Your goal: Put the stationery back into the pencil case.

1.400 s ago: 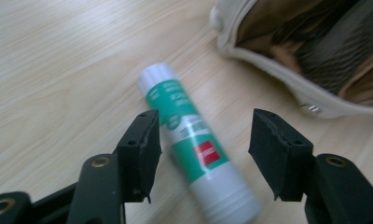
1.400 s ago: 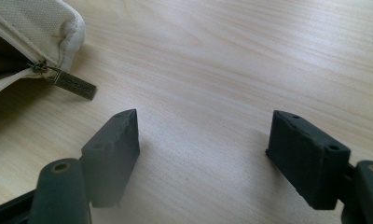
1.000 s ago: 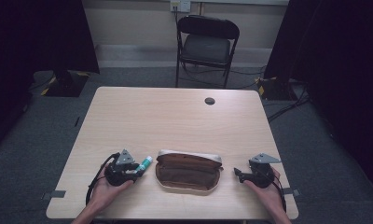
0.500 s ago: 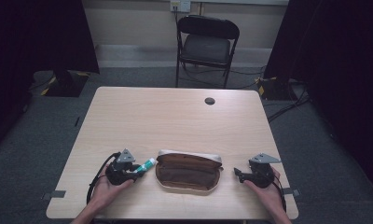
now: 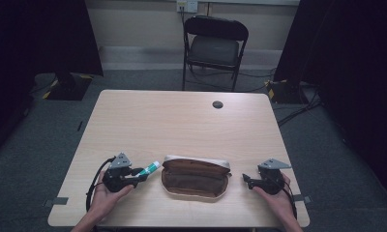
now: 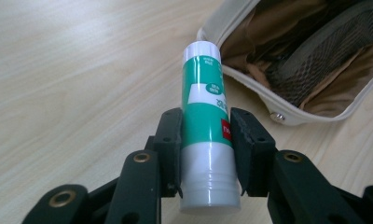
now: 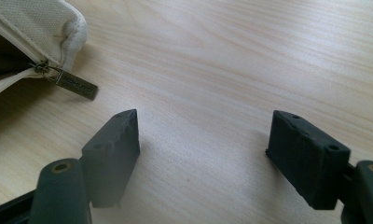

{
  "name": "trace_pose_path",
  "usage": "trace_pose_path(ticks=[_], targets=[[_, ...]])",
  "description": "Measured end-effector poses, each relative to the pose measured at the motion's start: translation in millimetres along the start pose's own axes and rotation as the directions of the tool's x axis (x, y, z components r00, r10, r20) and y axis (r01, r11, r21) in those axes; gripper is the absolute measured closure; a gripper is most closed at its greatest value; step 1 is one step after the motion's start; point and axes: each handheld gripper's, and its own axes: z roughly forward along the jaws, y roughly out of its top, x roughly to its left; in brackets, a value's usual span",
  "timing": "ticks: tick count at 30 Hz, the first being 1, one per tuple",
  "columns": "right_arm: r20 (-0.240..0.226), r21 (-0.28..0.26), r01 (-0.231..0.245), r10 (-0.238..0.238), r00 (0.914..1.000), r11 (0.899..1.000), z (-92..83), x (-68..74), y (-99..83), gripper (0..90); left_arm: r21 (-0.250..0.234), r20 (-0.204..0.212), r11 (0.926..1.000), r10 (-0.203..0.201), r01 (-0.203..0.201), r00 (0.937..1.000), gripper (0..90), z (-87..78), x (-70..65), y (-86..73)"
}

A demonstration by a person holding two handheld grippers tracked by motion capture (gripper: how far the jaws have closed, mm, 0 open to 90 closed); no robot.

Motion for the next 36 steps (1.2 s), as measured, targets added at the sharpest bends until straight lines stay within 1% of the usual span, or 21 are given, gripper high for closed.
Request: trace_pose_path(ticks=[1,2,5,6,9,10,12,14,15,16,19,21,24,25,26,27,28,29,30,35,36], targets=[[0.000,0.000,0.000,0.000,1.0000,1.000,0.0,0.0,0.0,24.0,-0.014,0.001,0.9999,-0.008,0.008,1.0000,65.6,-2.2,-0.7,0.4],[0.000,0.000,0.000,0.000,1.0000,1.000,0.0,0.0,0.0,24.0,-0.025,0.000,0.9997,-0.003,0.003,1.0000,65.6,-5.0,-0.7,0.8],[0.000,0.000,0.001,-0.001,1.0000,1.000,0.0,0.0,0.0,24.0,-0.043,0.003,0.9991,-0.005,0.005,1.0000,65.6,-9.3,-1.2,0.5],[0.000,0.000,0.000,0.000,1.0000,1.000,0.0,0.0,0.0,24.0,-0.049,-0.008,0.9988,-0.005,0.005,1.0000,65.6,-13.5,-1.8,0.3],[0.001,0.000,0.000,0.000,1.0000,1.000,0.0,0.1,0.0,24.0,-0.061,-0.007,0.9981,-0.007,0.006,1.0000,65.6,-16.0,-1.3,0.0],[0.004,0.000,-0.001,0.001,1.0000,1.000,0.0,0.2,-0.1,24.0,-0.062,-0.010,0.9981,0.004,-0.004,0.9999,65.6,-16.7,-1.3,0.4],[0.007,0.002,-0.007,0.007,1.0000,1.000,-0.3,0.8,-0.2,24.0,-0.067,0.003,0.9978,0.004,-0.004,1.0000,65.6,-16.7,-4.1,-0.1],[0.006,0.001,-0.007,0.007,1.0000,1.000,-0.5,0.8,-0.3,24.0,-0.065,0.005,0.9979,0.004,-0.004,1.0000,65.6,-17.3,-5.9,0.0],[0.006,0.001,-0.007,0.007,1.0000,1.000,-0.5,0.8,-0.3,24.0,-0.074,0.018,0.9973,0.005,-0.004,0.9998,65.6,-18.6,-8.3,0.5],[0.008,0.001,-0.006,0.006,0.9999,1.000,-0.5,0.9,-0.3,24.0,-0.068,0.016,0.9977,0.007,-0.006,0.9999,65.6,-19.8,-9.5,0.9],[0.006,0.001,-0.006,0.006,1.0000,1.000,-0.6,0.8,-0.3,24.0,-0.081,0.025,0.9967,0.009,-0.007,0.9996,65.6,-22.6,-13.4,2.7],[0.005,0.002,-0.006,0.006,1.0000,1.000,-0.5,0.7,-0.3,24.0,-0.088,0.027,0.9959,0.022,-0.019,0.9994,65.6,-25.9,-17.6,3.3],[0.004,0.002,-0.005,0.005,1.0000,1.000,-0.5,0.6,-0.3,24.0,-0.098,0.026,0.9936,0.059,-0.056,0.9979,65.6,-29.9,-26.4,4.7],[0.005,0.001,-0.005,0.005,1.0000,1.000,-0.5,0.6,-0.3,24.0,-0.098,0.026,0.9936,0.059,-0.056,0.9979,65.6,-29.9,-26.4,4.7],[0.005,0.001,-0.004,0.004,1.0000,1.000,-0.4,0.6,-0.3,24.0,-0.123,0.036,0.9905,0.067,-0.062,0.9971,65.6,-33.9,-29.6,6.5],[0.004,0.002,-0.004,0.004,1.0000,1.000,-0.5,0.6,-0.3,24.0,-0.132,0.038,0.9895,0.064,-0.059,0.9972,65.6,-36.3,-31.1,7.4],[0.004,0.002,-0.004,0.004,1.0000,1.000,-0.5,0.6,-0.3,24.0,-0.140,0.038,0.9878,0.075,-0.069,0.9965,65.6,-38.9,-31.2,8.7],[0.005,0.002,-0.005,0.005,1.0000,1.000,-0.4,0.6,-0.2,24.0,-0.140,0.038,0.9878,0.075,-0.069,0.9965,65.6,-38.9,-31.2,8.7],[0.004,0.002,-0.003,0.003,1.0000,1.000,-0.3,0.5,-0.1,24.0,-0.166,0.043,0.9835,0.079,-0.070,0.9960,65.6,-42.0,-32.2,10.2],[0.002,0.001,0.000,0.000,1.0000,1.000,0.0,0.4,0.1,24.0,-0.163,0.074,0.9821,0.108,-0.094,0.9914,65.6,-42.2,-38.9,15.4],[0.002,0.001,0.000,0.000,1.0000,1.000,0.0,0.4,0.1,24.0,-0.163,0.074,0.9821,0.108,-0.094,0.9914,65.6,-42.2,-38.9,15.4]])
